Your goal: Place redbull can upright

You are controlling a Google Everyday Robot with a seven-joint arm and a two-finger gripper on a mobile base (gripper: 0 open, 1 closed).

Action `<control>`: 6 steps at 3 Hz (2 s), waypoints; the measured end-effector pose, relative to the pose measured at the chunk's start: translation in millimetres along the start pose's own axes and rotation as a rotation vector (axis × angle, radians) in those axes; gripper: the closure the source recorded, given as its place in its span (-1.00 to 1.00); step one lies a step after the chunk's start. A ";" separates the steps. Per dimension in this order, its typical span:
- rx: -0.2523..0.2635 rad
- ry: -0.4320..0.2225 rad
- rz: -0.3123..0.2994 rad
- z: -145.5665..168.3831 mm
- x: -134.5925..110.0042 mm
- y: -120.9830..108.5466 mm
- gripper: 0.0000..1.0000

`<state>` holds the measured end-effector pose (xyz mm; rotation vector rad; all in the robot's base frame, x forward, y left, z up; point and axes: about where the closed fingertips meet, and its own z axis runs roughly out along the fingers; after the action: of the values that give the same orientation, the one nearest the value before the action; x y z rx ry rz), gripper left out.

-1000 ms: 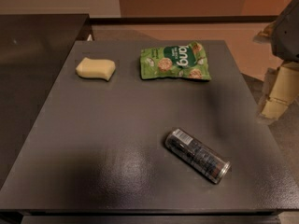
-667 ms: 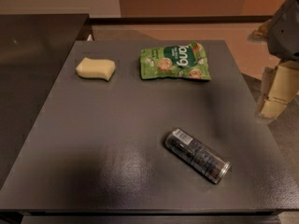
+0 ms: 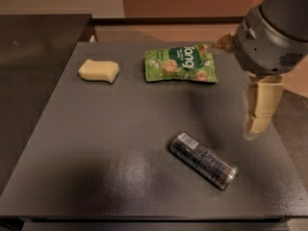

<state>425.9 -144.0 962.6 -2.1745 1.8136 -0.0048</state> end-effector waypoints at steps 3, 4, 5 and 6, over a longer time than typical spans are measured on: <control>0.007 -0.198 -0.576 30.5 -72.1 15.1 -1.00; -0.001 -0.181 -0.788 37.1 -77.1 19.6 -1.00; -0.013 -0.131 -0.994 45.5 -73.2 19.9 -1.00; -0.001 -0.123 -1.090 43.0 -74.3 19.6 -1.00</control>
Offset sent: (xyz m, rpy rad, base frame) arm -0.0313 0.0830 -0.0303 0.0758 -0.1882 0.9376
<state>400.8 -65.6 931.4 -2.7757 0.3924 -0.1041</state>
